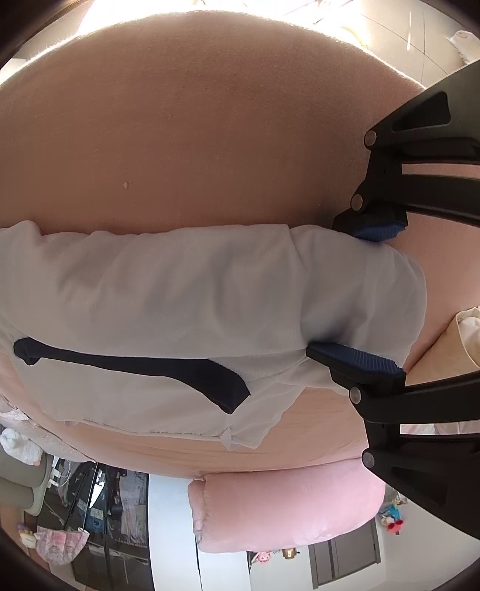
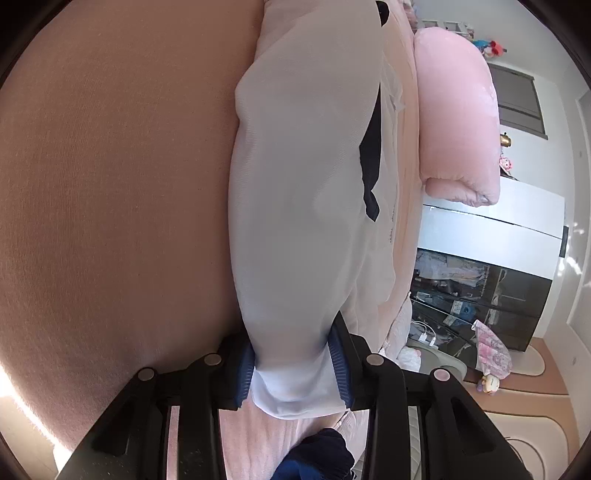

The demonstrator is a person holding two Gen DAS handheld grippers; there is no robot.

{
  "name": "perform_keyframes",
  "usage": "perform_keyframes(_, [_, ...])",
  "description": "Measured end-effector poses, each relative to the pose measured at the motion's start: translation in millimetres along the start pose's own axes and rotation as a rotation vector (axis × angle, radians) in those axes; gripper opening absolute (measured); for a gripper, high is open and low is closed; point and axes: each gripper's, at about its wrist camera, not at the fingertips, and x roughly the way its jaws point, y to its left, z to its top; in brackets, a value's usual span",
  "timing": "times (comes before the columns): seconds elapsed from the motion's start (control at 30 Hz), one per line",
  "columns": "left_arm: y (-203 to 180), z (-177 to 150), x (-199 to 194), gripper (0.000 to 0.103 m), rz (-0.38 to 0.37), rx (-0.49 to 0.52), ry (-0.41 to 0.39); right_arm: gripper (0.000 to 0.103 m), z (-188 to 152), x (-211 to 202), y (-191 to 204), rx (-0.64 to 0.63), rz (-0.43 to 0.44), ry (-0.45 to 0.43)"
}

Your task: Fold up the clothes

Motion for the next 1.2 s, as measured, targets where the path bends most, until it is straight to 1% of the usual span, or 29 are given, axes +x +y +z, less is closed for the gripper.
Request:
perform_keyframes(0.1, [2.8, -1.8, -4.1, 0.045, -0.051, -0.046, -0.001, 0.035, -2.5, -1.3, -2.8, 0.01, 0.008, -0.01])
perform_keyframes(0.23, [-1.0, -0.7, -10.4, 0.043, -0.056, -0.113, 0.004, 0.033, -6.6, -5.4, -3.8, 0.011, 0.0, -0.02])
perform_keyframes(0.43, [-18.5, -4.1, -26.6, 0.039, -0.006, -0.115, -0.015, 0.031, -14.4, -12.6, -4.5, 0.015, -0.001, -0.031])
perform_keyframes(0.5, [-42.7, -20.0, -45.1, 0.039, -0.02, -0.138, -0.023, 0.031, -17.4, -17.9, -3.1, 0.018, -0.006, -0.03])
perform_keyframes(0.53, [-44.8, -21.3, -48.4, 0.039, -0.027, -0.142, -0.025, 0.031, -18.9, -20.7, -2.4, 0.019, -0.008, -0.029])
perform_keyframes(0.67, [-53.1, -26.8, -61.3, 0.039, -0.053, -0.157, -0.034, 0.031, -24.4, -31.4, -5.2, 0.061, 0.054, -0.032])
perform_keyframes(0.77, [-61.7, -30.4, -68.8, 0.038, -0.072, -0.166, -0.033, 0.031, -27.8, -38.8, 1.9, 0.05, 0.055, -0.036])
perform_keyframes(0.83, [-66.0, -31.6, -70.8, 0.037, -0.067, -0.168, -0.035, 0.031, -29.1, -41.7, 3.3, 0.053, 0.069, -0.037])
perform_keyframes(0.9, [-69.6, -31.5, -69.8, 0.037, -0.039, -0.16, -0.029, 0.031, -30.2, -43.5, 5.4, 0.053, 0.07, -0.037])
perform_keyframes(1.0, [-72.6, -27.7, -67.9, 0.038, 0.011, -0.121, -0.016, 0.031, -30.7, -41.7, 8.4, 0.051, 0.07, -0.032])
perform_keyframes(1.03, [-74.1, -26.2, -66.8, 0.041, 0.035, -0.103, -0.01, 0.031, -29.9, -40.5, 8.9, 0.049, 0.073, -0.027])
perform_keyframes(1.1, [-81.2, -24.8, -65.8, 0.056, 0.1, -0.062, 0.01, 0.031, -28.4, -39.6, 9.1, 0.042, 0.071, -0.022])
perform_keyframes(1.17, [-90.0, -24.1, -65.5, 0.082, 0.206, -0.018, 0.018, 0.031, -27.9, -39.6, 7.7, 0.047, 0.069, -0.02])
perform_keyframes(1.2, [-94.0, -23.8, -65.0, 0.087, 0.261, 0.006, 0.019, 0.032, -27.8, -39.5, 6.7, 0.053, 0.067, -0.019])
